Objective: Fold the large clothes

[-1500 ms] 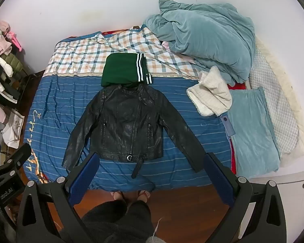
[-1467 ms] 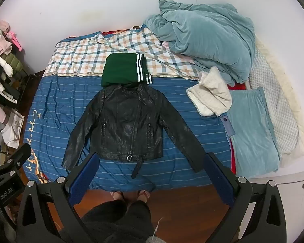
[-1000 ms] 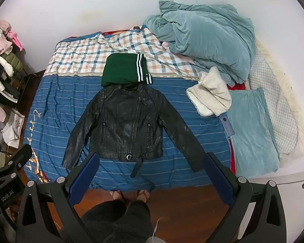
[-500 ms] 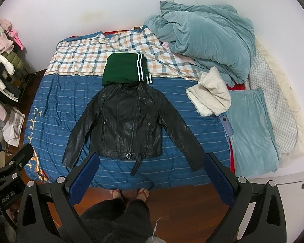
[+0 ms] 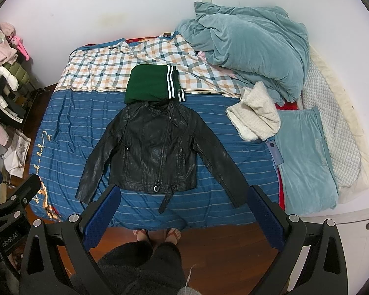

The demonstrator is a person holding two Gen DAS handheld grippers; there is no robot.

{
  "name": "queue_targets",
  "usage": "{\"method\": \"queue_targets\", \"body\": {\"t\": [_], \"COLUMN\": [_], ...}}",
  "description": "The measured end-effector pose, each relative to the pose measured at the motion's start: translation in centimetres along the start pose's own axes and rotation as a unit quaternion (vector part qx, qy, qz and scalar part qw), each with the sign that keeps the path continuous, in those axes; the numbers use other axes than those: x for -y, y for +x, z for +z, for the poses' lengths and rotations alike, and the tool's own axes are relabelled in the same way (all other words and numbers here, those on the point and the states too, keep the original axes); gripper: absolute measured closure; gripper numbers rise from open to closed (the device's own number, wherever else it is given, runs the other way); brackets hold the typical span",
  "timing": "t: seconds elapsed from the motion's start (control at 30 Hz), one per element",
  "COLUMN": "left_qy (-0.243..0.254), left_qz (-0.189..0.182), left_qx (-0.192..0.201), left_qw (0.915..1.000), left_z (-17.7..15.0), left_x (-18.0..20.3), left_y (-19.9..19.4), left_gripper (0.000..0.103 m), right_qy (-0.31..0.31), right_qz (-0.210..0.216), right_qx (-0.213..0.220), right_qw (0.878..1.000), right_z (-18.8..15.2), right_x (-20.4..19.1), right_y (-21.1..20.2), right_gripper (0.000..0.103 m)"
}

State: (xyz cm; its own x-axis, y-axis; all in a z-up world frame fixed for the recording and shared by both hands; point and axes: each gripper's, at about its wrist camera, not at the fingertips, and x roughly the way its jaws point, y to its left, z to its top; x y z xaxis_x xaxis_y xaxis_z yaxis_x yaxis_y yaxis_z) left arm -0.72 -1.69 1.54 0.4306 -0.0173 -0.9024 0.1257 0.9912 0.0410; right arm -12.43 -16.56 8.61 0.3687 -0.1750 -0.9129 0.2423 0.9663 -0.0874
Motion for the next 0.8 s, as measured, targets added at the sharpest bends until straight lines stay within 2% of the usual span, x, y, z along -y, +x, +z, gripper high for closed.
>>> {"method": "queue_targets", "body": {"t": [0.8], "left_qy": [0.0], "left_qz": [-0.003], "left_qx": [0.004], "left_qw": [1.0], "left_z": [0.49], "left_x": [-0.26], "left_y": [-0.88], "left_gripper": [0.0], "right_qy": [-0.002], "right_qz": [-0.002], "right_qx": [0.002], "right_qw": [1.0], "right_z": [-0.12], "right_x": [-0.27], "right_y": [-0.55], "right_gripper": [0.0]}}
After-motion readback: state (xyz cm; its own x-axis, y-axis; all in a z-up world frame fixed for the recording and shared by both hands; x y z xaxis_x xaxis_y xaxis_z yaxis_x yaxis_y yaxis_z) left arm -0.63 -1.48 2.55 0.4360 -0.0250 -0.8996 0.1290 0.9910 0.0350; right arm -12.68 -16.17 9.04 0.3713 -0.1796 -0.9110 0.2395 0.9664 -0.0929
